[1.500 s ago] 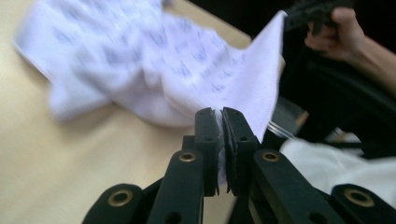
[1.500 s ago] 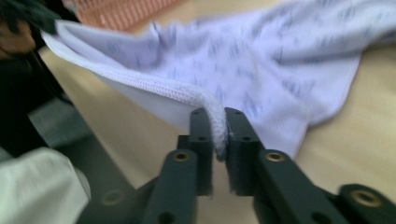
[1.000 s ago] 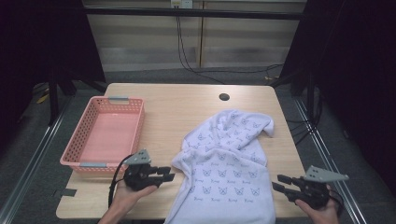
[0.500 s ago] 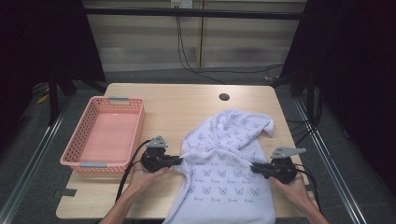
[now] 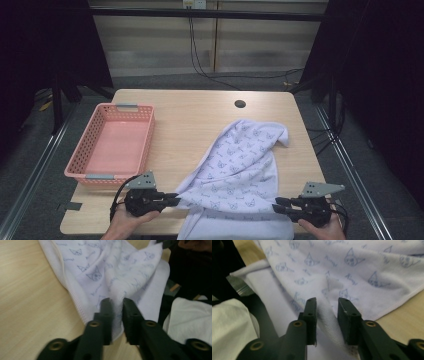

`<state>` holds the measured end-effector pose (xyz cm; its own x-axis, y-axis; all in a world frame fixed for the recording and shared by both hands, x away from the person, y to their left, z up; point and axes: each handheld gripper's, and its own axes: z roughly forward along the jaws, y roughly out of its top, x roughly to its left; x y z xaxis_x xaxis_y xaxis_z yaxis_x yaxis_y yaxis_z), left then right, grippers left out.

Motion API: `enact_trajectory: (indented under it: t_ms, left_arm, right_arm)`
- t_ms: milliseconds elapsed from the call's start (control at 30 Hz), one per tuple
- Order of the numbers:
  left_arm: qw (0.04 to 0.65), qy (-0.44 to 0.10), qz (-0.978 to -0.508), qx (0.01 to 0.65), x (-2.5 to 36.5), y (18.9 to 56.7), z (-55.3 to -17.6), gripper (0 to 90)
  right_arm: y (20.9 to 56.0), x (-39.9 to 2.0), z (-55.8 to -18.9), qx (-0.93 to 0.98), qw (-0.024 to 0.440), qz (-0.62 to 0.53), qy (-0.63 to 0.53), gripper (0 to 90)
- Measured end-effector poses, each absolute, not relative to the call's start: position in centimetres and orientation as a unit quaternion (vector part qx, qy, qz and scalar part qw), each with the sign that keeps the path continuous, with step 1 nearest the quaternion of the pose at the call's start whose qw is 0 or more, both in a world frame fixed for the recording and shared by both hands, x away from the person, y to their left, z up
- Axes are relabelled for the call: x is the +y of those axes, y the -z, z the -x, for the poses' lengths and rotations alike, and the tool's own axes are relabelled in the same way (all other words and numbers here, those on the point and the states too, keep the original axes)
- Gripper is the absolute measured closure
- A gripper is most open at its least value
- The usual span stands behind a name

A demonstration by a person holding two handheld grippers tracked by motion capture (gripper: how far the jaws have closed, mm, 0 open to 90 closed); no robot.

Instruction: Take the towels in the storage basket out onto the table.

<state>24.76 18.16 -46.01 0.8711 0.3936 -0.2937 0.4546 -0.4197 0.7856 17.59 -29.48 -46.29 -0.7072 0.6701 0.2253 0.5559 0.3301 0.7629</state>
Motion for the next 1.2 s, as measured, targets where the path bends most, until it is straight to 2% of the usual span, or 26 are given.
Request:
enact_trajectory:
  t_ms: [133,267,300,367,467,500,600,667,700,733,767,833,967,1067,1200]
  left_arm:
    - [0.502,0.034,-0.826,0.254,17.2,45.2,-27.1,67.9]
    - [0.494,0.027,-0.832,0.250,15.2,45.2,-28.9,66.6]
    - [0.479,0.031,-0.843,0.244,14.2,45.6,-29.6,66.8]
    - [0.449,0.030,-0.858,0.247,12.8,46.7,-30.2,67.2]
    - [0.403,0.023,-0.880,0.252,11.4,48.6,-30.9,64.2]
    - [0.403,0.023,-0.880,0.252,11.4,48.6,-30.9,61.5]
    - [0.399,0.017,-0.880,0.256,11.3,49.6,-31.4,61.9]
    - [0.393,0.002,-0.882,0.259,11.2,49.6,-31.4,73.5]
    - [0.383,-0.025,-0.890,0.247,11.2,49.6,-31.1,73.5]
    - [0.378,-0.032,-0.892,0.244,11.3,49.6,-30.9,83.5]
    - [0.377,-0.023,-0.892,0.248,11.6,49.6,-30.8,83.5]
    - [0.377,-0.006,-0.893,0.246,12.8,49.5,-29.8,89.1]
    - [0.367,0.008,-0.900,0.235,14.2,49.3,-27.6,89.6]
    - [0.358,0.036,-0.910,0.208,15.7,49.0,-24.1,89.7]
    - [0.348,0.032,-0.916,0.197,16.0,48.6,-23.1,89.6]
  right_arm:
    - [45.8,-30.0,-19.7,0.801,0.083,-0.388,-0.448,64.7]
    - [46.2,-30.1,-21.9,0.797,0.098,-0.400,-0.441,63.6]
    - [47.1,-30.0,-23.6,0.804,0.098,-0.408,-0.421,59.8]
    - [47.5,-29.8,-24.1,0.809,0.096,-0.410,-0.411,59.7]
    - [49.1,-29.2,-25.2,0.826,0.098,-0.409,-0.376,53.4]
    - [49.1,-29.2,-25.2,0.826,0.098,-0.409,-0.376,53.4]
    - [49.7,-28.9,-25.8,0.834,0.112,-0.404,-0.358,51.5]
    - [49.9,-28.7,-26.0,0.836,0.123,-0.402,-0.353,53.6]
    - [49.9,-28.7,-25.9,0.836,0.126,-0.404,-0.350,56.3]
    - [49.8,-28.6,-25.4,0.837,0.134,-0.405,-0.343,66.5]
    - [49.8,-28.6,-25.4,0.837,0.134,-0.405,-0.343,66.5]
    - [49.7,-28.9,-24.5,0.841,0.114,-0.398,-0.348,79.9]
    - [49.5,-28.8,-23.2,0.847,0.092,-0.390,-0.349,83.1]
    - [49.4,-28.3,-21.2,0.855,0.056,-0.373,-0.355,83.9]
    - [49.2,-27.9,-19.9,0.865,0.040,-0.360,-0.347,84.5]
